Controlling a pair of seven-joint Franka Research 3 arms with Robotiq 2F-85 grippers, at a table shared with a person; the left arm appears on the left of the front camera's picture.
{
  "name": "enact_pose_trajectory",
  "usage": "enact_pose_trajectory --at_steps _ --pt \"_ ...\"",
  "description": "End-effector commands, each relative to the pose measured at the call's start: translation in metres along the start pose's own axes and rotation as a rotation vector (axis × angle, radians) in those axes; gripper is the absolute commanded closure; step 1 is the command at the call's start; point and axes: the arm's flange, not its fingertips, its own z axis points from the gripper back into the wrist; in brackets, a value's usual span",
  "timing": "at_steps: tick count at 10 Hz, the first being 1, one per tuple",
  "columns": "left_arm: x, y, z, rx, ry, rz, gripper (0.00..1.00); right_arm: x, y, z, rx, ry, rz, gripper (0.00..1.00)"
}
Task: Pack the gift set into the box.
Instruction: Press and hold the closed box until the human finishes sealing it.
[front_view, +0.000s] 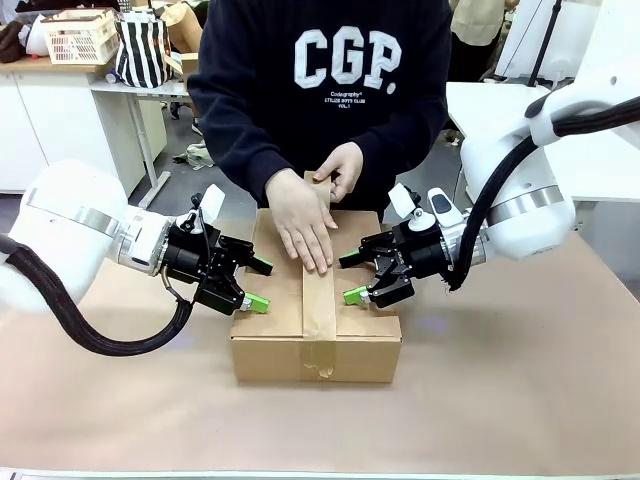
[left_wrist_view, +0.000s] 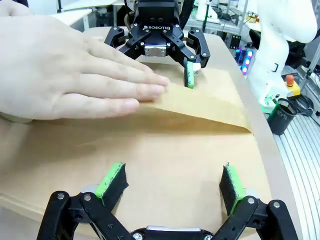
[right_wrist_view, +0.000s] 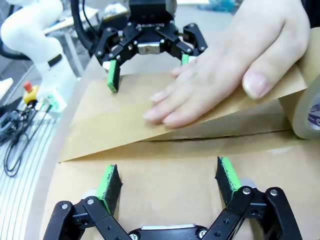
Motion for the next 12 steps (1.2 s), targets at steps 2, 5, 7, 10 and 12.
enact_pose_trajectory --at_steps 2,5,7,10,12 --pt "-0.0035 -0.0014 0.0003 -0.002 -0.002 0.008 0.0 -0.0042 0.0005 -0.0013 -0.003 0.011 -0.003 0.0" --pt "-0.0035 -0.0014 0.0003 -0.002 -0.002 0.008 0.0 -0.0042 0.0005 -0.0013 -0.003 0.011 -0.003 0.0" --pt "-0.0035 -0.0014 0.0003 -0.002 -0.002 0.008 0.0 -0.0042 0.0005 -0.0013 -0.003 0.011 -0.003 0.0" --pt "-0.0035 -0.0014 0.0003 -0.002 -0.002 0.008 0.0 -0.0042 0.0005 -0.0013 -0.003 0.011 -0.003 0.0" --pt "-0.0035 -0.0014 0.0003 -0.002 -0.002 0.008 0.0 -0.0042 0.0005 -0.0013 -0.003 0.011 -0.003 0.0"
